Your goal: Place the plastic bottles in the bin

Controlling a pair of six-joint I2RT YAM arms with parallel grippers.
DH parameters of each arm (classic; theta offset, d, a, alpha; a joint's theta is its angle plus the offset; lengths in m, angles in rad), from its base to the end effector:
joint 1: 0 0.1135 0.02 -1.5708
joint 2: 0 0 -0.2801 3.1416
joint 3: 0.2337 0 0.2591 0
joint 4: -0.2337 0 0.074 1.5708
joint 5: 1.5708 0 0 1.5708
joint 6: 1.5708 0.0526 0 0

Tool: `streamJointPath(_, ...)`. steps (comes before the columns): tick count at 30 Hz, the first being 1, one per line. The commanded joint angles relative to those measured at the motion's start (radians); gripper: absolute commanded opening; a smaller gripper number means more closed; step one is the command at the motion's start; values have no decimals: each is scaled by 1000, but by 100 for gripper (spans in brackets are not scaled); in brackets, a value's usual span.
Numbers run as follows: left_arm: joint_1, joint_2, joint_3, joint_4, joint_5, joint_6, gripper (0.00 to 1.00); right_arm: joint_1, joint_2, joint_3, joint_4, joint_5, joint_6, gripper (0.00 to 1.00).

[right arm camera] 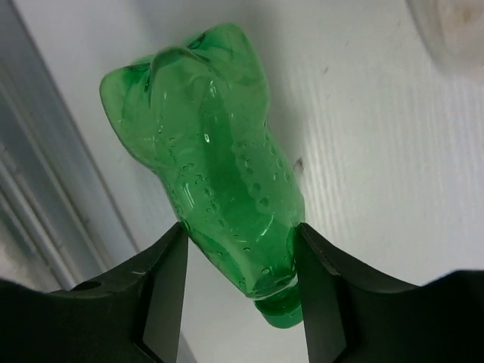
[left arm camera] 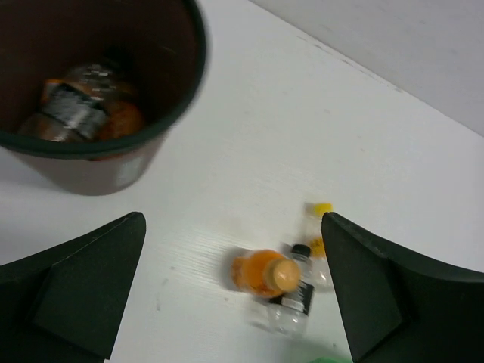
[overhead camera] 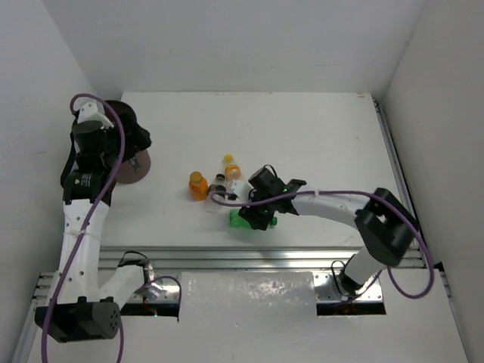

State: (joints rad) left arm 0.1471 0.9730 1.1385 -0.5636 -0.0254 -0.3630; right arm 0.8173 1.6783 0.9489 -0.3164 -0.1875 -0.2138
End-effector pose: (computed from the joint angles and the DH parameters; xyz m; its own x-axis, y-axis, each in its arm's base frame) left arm 0.2152 0.0332 0.3967 -0.2982 -0.4030 -0.8652 -0.2948 0.9011 -0.3181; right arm 0.2261 0.2554 0.1600 -0.4130 -0.7449 -0.5240 -0.8883 0.4564 0.0513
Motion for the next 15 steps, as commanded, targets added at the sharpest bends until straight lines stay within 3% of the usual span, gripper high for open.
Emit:
streamJointPath(1,-87,-46,38,22,120,16,99,13,-226,-68,-6,5,59,39)
streamJointPath(7,-423,-57,27,114,249,-17,99,-21,-560,-137,114,11,195,36)
streamJointPath(9,-539,-45,-5,180,349,-25,99,-111,-615,-108,129,16,350,35)
streamJointPath(12,-656,33,-51,371,484,-40,100,-308,-655,-90,164,-136,555,33)
streamJointPath(15,-736,75,-75,465,495,-66,100,-314,-670,-85,191,-245,570,34)
